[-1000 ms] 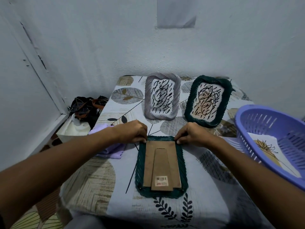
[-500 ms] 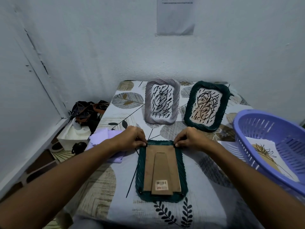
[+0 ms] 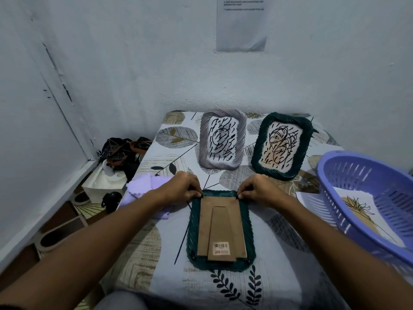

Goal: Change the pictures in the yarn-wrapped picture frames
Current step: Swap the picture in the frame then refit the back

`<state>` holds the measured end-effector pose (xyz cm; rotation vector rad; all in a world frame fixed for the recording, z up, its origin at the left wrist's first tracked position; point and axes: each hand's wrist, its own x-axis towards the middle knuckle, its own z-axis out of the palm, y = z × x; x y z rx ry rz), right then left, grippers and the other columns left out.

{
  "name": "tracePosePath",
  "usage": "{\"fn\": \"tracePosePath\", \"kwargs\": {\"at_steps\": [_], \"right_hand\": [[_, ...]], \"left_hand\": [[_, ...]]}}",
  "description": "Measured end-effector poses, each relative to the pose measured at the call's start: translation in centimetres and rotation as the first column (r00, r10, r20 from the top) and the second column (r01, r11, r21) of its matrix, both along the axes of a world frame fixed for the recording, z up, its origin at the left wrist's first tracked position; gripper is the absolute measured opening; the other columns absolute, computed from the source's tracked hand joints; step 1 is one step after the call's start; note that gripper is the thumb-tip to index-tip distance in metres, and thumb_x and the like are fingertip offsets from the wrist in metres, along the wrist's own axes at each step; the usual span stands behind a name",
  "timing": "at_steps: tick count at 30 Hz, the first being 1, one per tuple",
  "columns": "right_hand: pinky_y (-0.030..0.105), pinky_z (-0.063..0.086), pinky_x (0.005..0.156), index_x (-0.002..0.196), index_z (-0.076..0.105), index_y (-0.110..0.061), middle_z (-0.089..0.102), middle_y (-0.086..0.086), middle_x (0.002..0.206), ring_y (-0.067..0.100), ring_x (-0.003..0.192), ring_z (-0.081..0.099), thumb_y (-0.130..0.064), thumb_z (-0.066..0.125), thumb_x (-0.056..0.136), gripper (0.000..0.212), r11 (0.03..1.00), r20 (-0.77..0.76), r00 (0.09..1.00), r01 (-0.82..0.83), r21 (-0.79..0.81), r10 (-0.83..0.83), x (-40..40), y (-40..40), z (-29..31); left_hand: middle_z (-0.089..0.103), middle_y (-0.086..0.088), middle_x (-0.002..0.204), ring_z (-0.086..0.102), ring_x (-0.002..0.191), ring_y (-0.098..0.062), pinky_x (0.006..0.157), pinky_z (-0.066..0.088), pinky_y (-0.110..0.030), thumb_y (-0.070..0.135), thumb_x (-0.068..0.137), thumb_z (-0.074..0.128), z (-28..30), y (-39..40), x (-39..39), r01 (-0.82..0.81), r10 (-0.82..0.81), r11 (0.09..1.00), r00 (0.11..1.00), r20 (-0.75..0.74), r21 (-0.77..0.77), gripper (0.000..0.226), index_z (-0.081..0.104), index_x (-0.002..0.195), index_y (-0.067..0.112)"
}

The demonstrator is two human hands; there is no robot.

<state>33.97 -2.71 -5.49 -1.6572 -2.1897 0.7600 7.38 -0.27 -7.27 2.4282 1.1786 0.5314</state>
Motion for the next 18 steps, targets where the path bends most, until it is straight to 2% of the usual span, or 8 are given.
{"fn": "tracePosePath", "kwargs": {"at_steps": [6,8,10,13,18], "right_hand": [[0.024,0.051,0.081,0.098,0.074,-0.013,0.07,0.003,0.098,0.009,0.084,0.061,-0.013,0.067,0.087,0.014,0.988,0.045,0.998,0.03,0.15,-0.037,-0.5,-2.3,-0.5],[0.028,0.048,0.078,0.099,0.074,-0.014,0.064,0.004,0.098,0.013,0.085,0.057,-0.014,0.065,0.087,0.015,0.967,0.01,0.995,0.094,0.237,-0.099,-0.8,-4.0,-0.8],[0.026,0.039,0.072,0.096,0.074,-0.012,0.061,0.006,0.094,0.017,0.083,0.055,-0.012,0.064,0.086,0.014,0.946,-0.044,0.988,0.154,0.286,-0.147,-0.9,-6.2,-0.9],[0.024,0.034,0.066,0.09,0.074,-0.01,0.061,0.007,0.089,0.019,0.082,0.056,-0.01,0.063,0.084,0.013,0.939,-0.106,0.975,0.218,0.265,-0.196,-0.9,-9.9,-1.1],[0.014,0.034,0.06,0.086,0.075,-0.009,0.061,0.005,0.084,0.008,0.069,0.053,-0.009,0.067,0.082,0.009,0.941,-0.177,0.957,0.266,0.209,-0.231,-1.0,-15.8,-1.9]], "left_hand": [[0.066,-0.006,0.086,0.055,0.077,-0.014,0.069,0.037,-0.022,0.016,0.082,0.073,1.0,-1.9,0.9,-0.047,0.059,0.994,0.991,-0.118,0.099,0.017,0.077,0.098,0.011],[0.064,-0.005,0.088,0.056,0.078,-0.016,0.071,0.042,-0.026,0.019,0.085,0.071,1.3,-3.6,1.2,-0.127,0.133,0.98,0.99,-0.034,0.153,0.02,0.075,0.103,0.012],[0.064,-0.003,0.086,0.055,0.075,-0.014,0.07,0.044,-0.028,0.02,0.086,0.069,1.5,-6.0,1.3,-0.239,0.228,0.958,0.97,0.08,0.159,0.018,0.076,0.1,0.011],[0.066,-0.001,0.084,0.05,0.068,-0.006,0.066,0.036,-0.023,0.018,0.084,0.069,1.3,-10.1,1.3,-0.354,0.331,0.928,0.927,0.178,0.116,0.012,0.077,0.091,0.011],[0.065,0.0,0.081,0.05,0.063,-0.001,0.061,0.036,-0.018,0.014,0.075,0.076,-0.6,-16.1,0.9,-0.473,0.438,0.879,0.849,0.296,0.056,0.008,0.077,0.084,0.014]]}}
